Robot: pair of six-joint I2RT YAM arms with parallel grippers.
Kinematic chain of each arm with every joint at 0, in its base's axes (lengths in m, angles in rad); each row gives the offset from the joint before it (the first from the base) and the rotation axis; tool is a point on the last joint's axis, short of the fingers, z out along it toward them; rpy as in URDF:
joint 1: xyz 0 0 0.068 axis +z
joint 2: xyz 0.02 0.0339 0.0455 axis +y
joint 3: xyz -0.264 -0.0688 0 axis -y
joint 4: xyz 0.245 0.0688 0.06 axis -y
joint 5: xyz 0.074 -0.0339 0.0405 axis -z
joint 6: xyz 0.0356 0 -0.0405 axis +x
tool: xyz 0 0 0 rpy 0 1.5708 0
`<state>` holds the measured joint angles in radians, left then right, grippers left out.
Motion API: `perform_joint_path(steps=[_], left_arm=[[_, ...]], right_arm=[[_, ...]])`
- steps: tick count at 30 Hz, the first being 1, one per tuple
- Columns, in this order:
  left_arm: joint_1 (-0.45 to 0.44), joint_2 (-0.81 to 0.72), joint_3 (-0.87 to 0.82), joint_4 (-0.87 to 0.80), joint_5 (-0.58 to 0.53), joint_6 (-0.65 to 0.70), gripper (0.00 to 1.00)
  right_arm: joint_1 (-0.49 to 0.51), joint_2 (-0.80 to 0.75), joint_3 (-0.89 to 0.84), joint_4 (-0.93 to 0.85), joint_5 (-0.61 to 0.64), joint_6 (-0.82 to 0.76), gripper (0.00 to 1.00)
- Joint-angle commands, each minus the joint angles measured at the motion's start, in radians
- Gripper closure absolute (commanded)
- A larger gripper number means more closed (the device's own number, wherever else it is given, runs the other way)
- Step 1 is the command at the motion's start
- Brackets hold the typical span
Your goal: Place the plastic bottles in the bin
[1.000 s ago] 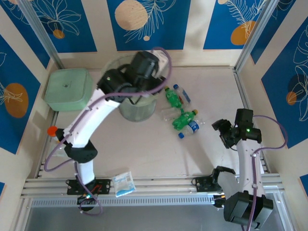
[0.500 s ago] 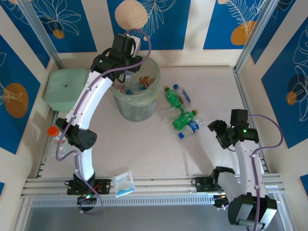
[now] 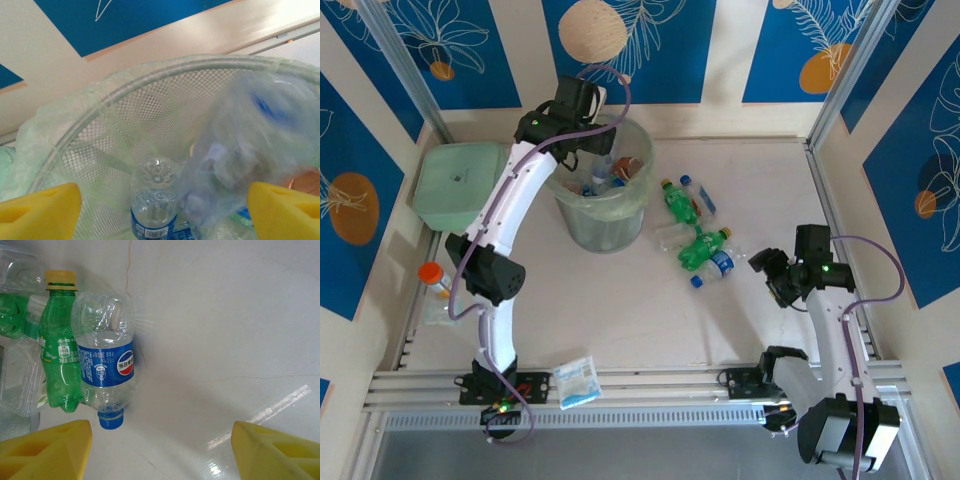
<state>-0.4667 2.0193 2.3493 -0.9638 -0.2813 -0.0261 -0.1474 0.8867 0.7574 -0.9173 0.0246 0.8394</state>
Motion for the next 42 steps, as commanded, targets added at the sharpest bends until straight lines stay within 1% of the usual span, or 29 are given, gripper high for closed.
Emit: perform_joint_path(steps=[1,6,9,11,12,14,16,20,23,28,34,38,42], left_arm=[[-0.001,-0.018,-0.001,-0.038,-0.013,-0.015,0.10],[-0.008,-0.110,-0.005,-0.028,0.006,-0.027,0.11],[-0.020,-0.185,-0.026,-0.012,0.044,-0.047,0.15],[-0.028,-0.244,-0.081,0.027,0.078,-0.062,0.17],[-0.029,-0.262,-0.100,0.046,0.092,-0.073,0.19],[-0.029,-0.276,-0.110,0.088,0.131,-0.104,0.29],[-0.029,-0.243,-0.066,0.093,0.184,-0.131,0.34],[-0.029,-0.105,0.103,0.023,0.262,-0.163,0.47],[-0.029,-0.064,0.101,0.054,0.303,-0.194,0.53],[-0.030,-0.010,0.091,0.128,0.372,-0.234,0.63],[-0.012,0.036,0.093,0.215,0.405,-0.287,0.66],[-0.004,0.059,0.107,0.244,0.422,-0.308,0.69],[0.000,0.088,0.134,0.248,0.417,-0.317,0.78]], right_arm=[[0.006,-0.002,0.037,-0.014,0.008,0.010,0.26],[0.018,0.003,0.046,-0.014,0.011,0.010,0.26],[0.045,0.007,0.048,-0.011,0.023,0.016,0.26],[0.077,0.013,0.054,-0.012,0.042,0.024,0.26],[0.093,0.015,0.056,-0.010,0.050,0.030,0.27],[0.129,0.023,0.064,-0.004,0.069,0.044,0.28],[0.157,0.035,0.073,-0.001,0.079,0.058,0.30],[0.214,0.038,0.084,-0.003,0.105,0.079,0.32],[0.233,0.029,0.074,-0.005,0.112,0.082,0.33],[0.235,0.021,0.065,-0.007,0.118,0.066,0.36],[0.236,0.018,0.057,0.002,0.117,0.050,0.36],[0.236,0.023,0.045,0.016,0.113,0.042,0.36],[0.236,0.029,0.044,0.023,0.109,0.039,0.36]])
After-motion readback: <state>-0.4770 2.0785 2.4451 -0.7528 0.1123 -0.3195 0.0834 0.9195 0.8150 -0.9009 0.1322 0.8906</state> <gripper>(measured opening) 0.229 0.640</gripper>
